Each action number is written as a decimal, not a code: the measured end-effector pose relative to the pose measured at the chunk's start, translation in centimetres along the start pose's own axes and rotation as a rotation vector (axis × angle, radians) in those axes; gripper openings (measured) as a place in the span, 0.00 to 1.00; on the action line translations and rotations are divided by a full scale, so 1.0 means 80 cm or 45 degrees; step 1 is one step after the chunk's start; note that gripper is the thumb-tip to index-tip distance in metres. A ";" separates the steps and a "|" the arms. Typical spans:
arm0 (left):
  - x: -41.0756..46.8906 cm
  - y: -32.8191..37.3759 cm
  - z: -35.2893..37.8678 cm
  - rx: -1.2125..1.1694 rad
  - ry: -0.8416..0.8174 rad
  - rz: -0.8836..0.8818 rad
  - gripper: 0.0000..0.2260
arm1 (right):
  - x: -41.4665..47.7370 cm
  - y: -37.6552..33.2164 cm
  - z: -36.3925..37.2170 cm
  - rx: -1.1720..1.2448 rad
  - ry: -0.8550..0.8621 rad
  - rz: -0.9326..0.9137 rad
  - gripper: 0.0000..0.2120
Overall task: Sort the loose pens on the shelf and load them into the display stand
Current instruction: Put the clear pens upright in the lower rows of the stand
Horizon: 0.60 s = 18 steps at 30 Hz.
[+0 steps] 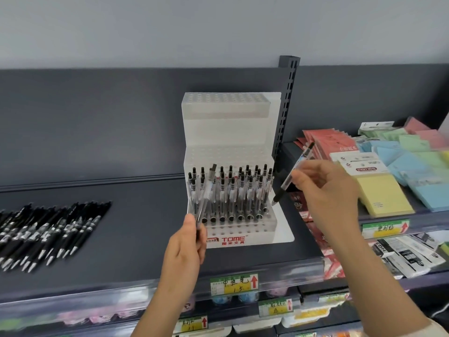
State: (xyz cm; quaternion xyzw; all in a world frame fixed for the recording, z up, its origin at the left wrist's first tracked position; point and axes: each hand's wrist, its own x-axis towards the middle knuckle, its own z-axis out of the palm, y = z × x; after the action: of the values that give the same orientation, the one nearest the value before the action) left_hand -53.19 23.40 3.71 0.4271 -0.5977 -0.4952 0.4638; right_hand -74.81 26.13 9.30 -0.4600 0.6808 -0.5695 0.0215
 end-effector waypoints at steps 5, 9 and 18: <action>-0.004 0.000 0.000 -0.059 -0.018 -0.059 0.24 | -0.002 0.017 0.027 -0.143 -0.096 -0.018 0.06; -0.006 -0.002 -0.004 -0.060 0.001 -0.003 0.21 | -0.009 0.026 0.037 -0.182 -0.173 -0.043 0.07; -0.007 -0.007 -0.008 -0.045 -0.005 0.006 0.20 | 0.003 0.012 0.025 -0.108 -0.020 -0.108 0.05</action>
State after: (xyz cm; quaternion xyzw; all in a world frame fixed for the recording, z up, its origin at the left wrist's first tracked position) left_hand -52.45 23.71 3.17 0.4165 -0.5907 -0.5055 0.4712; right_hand -74.42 24.40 7.92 -0.4935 0.6840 -0.5370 -0.0170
